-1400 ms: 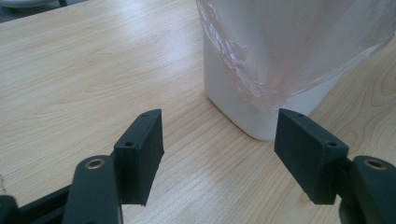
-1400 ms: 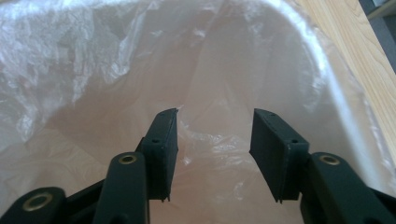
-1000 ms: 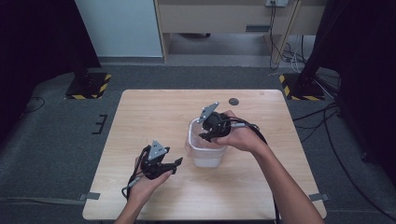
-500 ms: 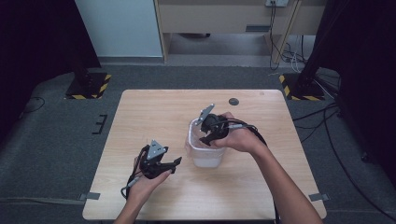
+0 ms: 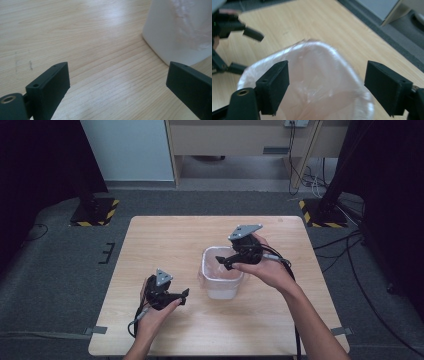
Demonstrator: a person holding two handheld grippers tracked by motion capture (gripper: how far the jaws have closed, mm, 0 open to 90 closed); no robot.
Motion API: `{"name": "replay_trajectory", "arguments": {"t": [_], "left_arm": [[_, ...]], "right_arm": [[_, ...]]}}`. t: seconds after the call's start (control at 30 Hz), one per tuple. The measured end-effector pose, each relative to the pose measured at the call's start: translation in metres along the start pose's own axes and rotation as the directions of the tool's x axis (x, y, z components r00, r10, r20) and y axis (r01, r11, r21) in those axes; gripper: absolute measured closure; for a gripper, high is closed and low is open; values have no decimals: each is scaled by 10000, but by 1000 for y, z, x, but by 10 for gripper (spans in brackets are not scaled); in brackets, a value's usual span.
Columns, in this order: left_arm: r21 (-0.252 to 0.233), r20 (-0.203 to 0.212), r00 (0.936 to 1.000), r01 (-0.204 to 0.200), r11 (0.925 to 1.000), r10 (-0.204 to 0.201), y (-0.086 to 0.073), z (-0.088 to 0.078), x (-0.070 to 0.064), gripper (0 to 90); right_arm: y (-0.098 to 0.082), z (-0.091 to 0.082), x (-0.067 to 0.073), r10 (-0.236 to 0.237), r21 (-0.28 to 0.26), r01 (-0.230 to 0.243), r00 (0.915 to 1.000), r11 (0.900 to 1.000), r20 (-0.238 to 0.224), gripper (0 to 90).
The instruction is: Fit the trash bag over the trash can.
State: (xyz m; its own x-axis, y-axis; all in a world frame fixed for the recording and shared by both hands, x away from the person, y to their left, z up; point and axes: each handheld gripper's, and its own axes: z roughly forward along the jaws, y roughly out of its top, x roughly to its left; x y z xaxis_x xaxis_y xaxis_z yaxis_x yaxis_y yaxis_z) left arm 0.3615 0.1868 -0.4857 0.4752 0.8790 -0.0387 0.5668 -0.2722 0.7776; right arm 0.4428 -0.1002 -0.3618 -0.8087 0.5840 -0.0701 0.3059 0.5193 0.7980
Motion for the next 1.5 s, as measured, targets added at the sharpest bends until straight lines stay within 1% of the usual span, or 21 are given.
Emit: {"name": "replay_trajectory", "arguments": {"t": [0.13,0.2,0.27,0.33,0.4,0.47,0.5,0.53,0.63,0.67,0.7,0.77,0.83,0.87,0.9,0.93,1.0,1.2,1.27,1.4,1.5], "left_arm": [[163,-213,9995,257,9995,-253,-2,0,6,43],[289,-298,9990,356,9989,-347,-3,1,9,43],[386,-430,9982,444,9983,-427,-5,2,11,43],[540,-553,9974,484,9974,-454,-6,2,13,43],[585,-662,9968,486,9971,-447,-7,3,15,43],[608,-764,9957,568,9965,-521,-8,3,16,43],[643,-790,9955,578,9963,-527,-8,4,17,43],[716,-879,9946,607,9956,-543,-9,4,18,44],[767,-945,9938,665,9948,-591,-10,5,20,45],[785,-1000,9932,682,9946,-602,-11,5,20,44],[802,-1050,9927,688,9944,-602,-11,5,21,44],[853,-1138,9916,721,9937,-622,-12,6,22,44],[919,-1160,9912,740,9930,-631,-12,7,22,45],[951,-1183,9911,725,9928,-610,-13,7,22,45],[961,-1203,9908,733,9927,-615,-13,8,22,45],[971,-1206,9908,739,9925,-619,-13,8,22,45],[997,-1235,9905,735,9923,-609,-13,8,22,46],[1076,-1319,9894,747,9914,-603,-15,9,22,46],[1102,-1350,9891,743,9911,-592,-15,10,23,46],[1176,-1378,9888,739,9903,-574,-16,11,23,47],[1235,-1407,9885,737,9896,-561,-17,11,24,46]], "right_arm": [[-2,-5,-9,410,-237,-404,9988,9989,270,114],[-4,-7,-19,921,-383,-898,9937,9952,636,79],[-5,-8,-22,1024,-486,-989,9919,9939,756,70],[-9,-11,-31,1489,-750,-1413,9830,9871,1076,62],[-11,-11,-35,1557,-811,-1472,9815,9858,1116,61],[-15,-12,-43,2020,-869,-1919,9711,9776,1274,60],[-15,-12,-43,2020,-869,-1919,9711,9776,1274,60],[-19,-12,-48,2167,-950,-2047,9660,9742,1412,60],[-22,-13,-52,2351,-1070,-2206,9603,9695,1504,60],[-26,-15,-56,2529,-1135,-2369,9545,9649,1577,59],[-26,-15,-56,2529,-1135,-2369,9545,9649,1577,59],[-33,-18,-63,2830,-1238,-2648,9447,9563,1657,58],[-36,-19,-65,2891,-1249,-2704,9421,9546,1700,58],[-41,-21,-69,3048,-1295,-2847,9355,9498,1788,58],[-41,-21,-69,3048,-1295,-2847,9355,9498,1788,58],[-45,-23,-72,3210,-1364,-2995,9297,9443,1809,58],[-47,-24,-73,3225,-1374,-3009,9291,9437,1810,58],[-61,-25,-82,3476,-1381,-3247,9154,9357,2029,56],[-70,-24,-86,3616,-1331,-3396,9072,9311,2148,56],[-79,-22,-90,3761,-1269,-3557,8989,9259,2249,58],[-89,-20,-93,3958,-1199,-3775,8866,9182,2392,61]]}}
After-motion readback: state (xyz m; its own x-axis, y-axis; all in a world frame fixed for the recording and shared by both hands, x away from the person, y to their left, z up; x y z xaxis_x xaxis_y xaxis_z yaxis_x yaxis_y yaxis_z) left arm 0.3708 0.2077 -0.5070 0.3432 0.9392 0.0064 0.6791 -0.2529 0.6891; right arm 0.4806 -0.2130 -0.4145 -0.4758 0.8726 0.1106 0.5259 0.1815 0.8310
